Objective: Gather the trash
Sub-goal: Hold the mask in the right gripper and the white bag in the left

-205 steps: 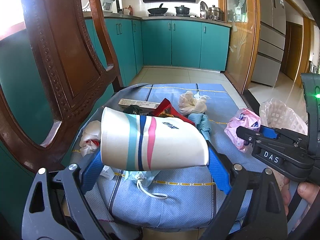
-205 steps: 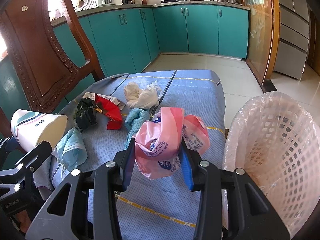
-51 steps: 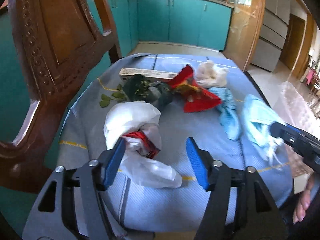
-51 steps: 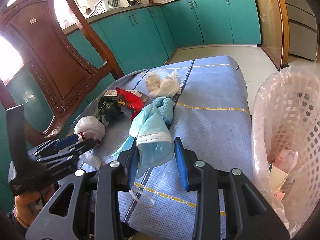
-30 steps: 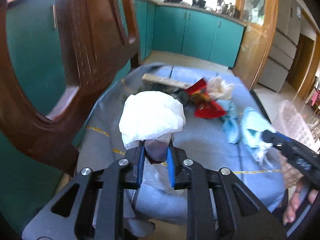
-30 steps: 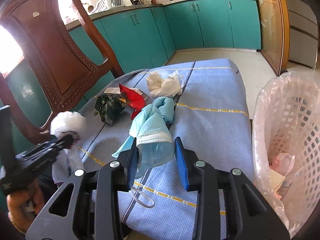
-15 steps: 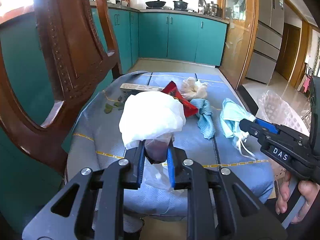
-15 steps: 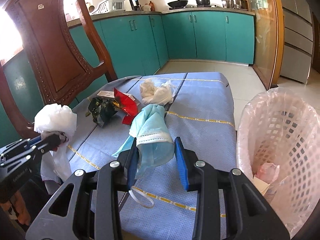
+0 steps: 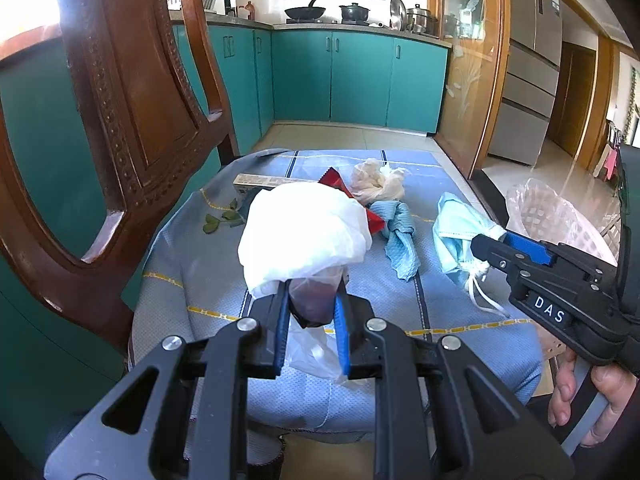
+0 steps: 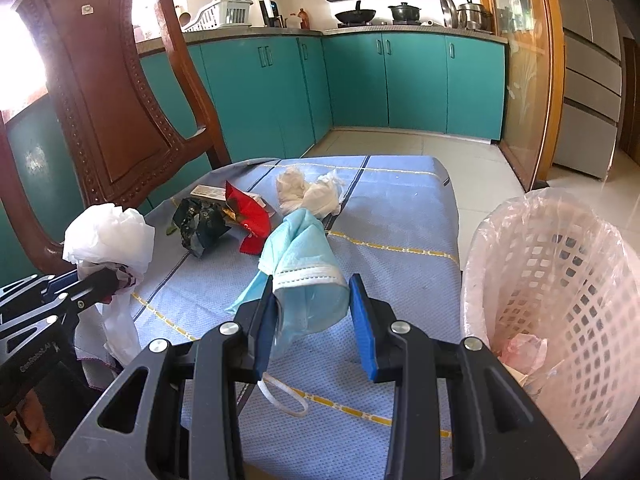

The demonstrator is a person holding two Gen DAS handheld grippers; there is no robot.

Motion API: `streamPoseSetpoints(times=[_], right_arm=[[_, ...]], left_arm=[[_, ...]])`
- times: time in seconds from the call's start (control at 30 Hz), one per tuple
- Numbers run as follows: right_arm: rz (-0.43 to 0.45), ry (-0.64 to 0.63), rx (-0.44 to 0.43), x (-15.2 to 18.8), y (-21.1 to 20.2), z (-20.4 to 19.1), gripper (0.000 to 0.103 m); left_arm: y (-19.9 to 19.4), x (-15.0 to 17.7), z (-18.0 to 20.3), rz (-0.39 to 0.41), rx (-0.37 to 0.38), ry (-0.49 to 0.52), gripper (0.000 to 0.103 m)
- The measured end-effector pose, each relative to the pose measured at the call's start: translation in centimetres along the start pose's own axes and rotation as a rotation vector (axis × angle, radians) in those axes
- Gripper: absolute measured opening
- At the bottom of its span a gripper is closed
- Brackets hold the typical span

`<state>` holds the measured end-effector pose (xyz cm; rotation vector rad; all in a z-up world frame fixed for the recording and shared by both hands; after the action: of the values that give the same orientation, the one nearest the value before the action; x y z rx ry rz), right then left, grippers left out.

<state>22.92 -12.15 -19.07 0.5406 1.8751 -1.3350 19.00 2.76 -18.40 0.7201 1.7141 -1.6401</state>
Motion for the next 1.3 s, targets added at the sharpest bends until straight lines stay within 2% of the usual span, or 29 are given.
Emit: streamPoseSetpoints(times=[1.3], right_arm=[[0.023,0.017,-0.009,-0.6,-1.0,0.3,0.036]], left_arm=[[-1.0,-0.5,0.8,0.014,0.018,-0.005,0.021]])
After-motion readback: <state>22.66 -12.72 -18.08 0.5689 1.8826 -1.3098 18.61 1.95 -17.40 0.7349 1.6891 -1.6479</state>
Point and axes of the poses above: each gripper's, at about its wrist camera, not at the fingertips, and y roughly the way its jaws point, z to its right, x to its underside, the point moved 10 cm from there along y, roughly the way its jaws point, and after that the axes turned 1 degree about -x, right-handed, at the moved point
